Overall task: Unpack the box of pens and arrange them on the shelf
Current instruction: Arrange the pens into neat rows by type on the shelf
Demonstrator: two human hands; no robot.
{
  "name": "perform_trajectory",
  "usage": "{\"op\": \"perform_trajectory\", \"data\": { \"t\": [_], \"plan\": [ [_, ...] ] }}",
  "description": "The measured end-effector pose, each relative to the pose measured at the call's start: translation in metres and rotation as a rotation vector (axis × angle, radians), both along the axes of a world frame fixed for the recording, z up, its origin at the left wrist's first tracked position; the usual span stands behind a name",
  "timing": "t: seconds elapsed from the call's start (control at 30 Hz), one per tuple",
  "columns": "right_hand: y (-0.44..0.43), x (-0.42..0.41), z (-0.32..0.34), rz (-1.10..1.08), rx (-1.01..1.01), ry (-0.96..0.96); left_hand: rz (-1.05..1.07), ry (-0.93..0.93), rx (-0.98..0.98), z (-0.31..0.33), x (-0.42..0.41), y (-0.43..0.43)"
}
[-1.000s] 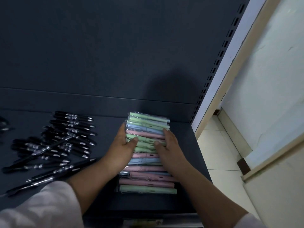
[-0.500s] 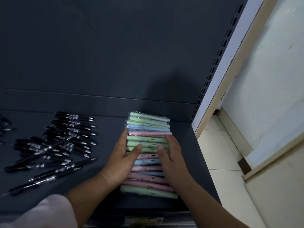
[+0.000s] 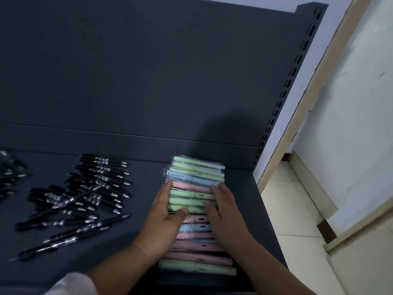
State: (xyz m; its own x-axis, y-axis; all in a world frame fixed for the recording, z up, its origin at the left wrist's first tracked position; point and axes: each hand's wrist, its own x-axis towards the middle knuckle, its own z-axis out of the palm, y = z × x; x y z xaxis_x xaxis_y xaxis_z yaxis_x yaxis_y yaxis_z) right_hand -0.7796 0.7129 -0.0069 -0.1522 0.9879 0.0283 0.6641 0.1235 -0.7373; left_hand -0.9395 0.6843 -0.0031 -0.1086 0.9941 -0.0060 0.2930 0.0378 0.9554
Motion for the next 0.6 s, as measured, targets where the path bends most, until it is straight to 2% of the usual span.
{"op": "perform_trajectory", "data": {
  "t": [0.17,0.3,0.43,0.5,0.6],
  "plan": [
    [0.001,0.000,0.009,-0.023,0.045,-0.115,0.027,0.020,0.002,0.004,-0.005,0.008],
    [0.020,-0.001,0.019,0.003,0.130,-0.318,-0.004,0.290,0.040,0.026,-0.017,0.036],
    [0.039,-0.005,0.017,0.081,0.074,-0.451,-0.180,0.520,-0.012,0.034,-0.022,0.061],
    [0.038,-0.006,0.012,0.121,0.019,-0.470,-0.256,0.526,-0.076,0.028,-0.020,0.060],
    [0.036,-0.005,0.007,0.105,-0.002,-0.397,-0.254,0.495,-0.085,0.022,-0.017,0.057]
  ]
}}
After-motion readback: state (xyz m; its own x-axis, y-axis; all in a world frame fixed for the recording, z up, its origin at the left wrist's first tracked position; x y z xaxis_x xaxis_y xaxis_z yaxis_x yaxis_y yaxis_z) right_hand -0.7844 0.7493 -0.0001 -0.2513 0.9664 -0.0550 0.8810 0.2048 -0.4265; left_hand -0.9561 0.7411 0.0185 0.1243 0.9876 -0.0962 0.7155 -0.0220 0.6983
